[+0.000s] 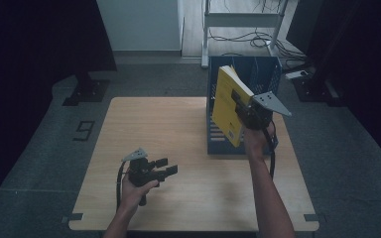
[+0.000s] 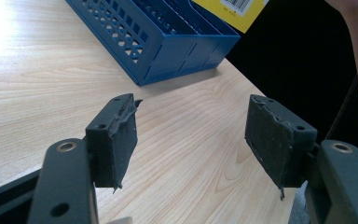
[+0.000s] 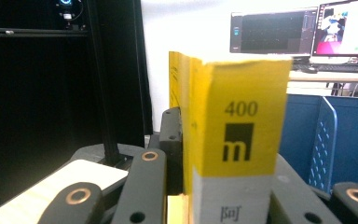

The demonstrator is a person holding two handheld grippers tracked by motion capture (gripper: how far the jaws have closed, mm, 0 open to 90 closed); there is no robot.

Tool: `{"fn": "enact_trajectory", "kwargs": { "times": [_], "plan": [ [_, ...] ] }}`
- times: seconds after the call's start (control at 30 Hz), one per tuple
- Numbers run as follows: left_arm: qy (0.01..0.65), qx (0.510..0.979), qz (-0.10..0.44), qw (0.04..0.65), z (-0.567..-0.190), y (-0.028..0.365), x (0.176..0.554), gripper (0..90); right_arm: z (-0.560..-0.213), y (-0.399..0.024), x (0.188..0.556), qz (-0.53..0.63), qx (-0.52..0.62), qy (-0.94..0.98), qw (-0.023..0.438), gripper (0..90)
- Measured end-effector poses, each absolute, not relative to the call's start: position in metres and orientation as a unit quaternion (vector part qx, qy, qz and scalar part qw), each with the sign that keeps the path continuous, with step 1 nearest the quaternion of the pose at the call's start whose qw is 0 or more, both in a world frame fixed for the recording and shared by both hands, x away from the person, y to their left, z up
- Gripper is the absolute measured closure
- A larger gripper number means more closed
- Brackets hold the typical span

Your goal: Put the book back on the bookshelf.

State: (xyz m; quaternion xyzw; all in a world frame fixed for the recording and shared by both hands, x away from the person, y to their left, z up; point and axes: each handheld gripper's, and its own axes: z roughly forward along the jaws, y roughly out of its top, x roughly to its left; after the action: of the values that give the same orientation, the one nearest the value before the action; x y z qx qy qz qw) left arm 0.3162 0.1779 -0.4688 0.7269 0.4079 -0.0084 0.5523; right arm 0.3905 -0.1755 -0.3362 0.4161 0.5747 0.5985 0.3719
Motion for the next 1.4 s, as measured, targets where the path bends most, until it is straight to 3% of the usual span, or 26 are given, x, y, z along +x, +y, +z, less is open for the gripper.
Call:
{"fn": "enact_trajectory", "kwargs": {
  "times": [1.4],
  "plan": [
    [0.413,0.723,-0.012,0.554,-0.471,0.185,0.318,33.9,-0.366,-0.154,0.447,0.567,0.452,0.571,0.384,74.4]
  ]
}}
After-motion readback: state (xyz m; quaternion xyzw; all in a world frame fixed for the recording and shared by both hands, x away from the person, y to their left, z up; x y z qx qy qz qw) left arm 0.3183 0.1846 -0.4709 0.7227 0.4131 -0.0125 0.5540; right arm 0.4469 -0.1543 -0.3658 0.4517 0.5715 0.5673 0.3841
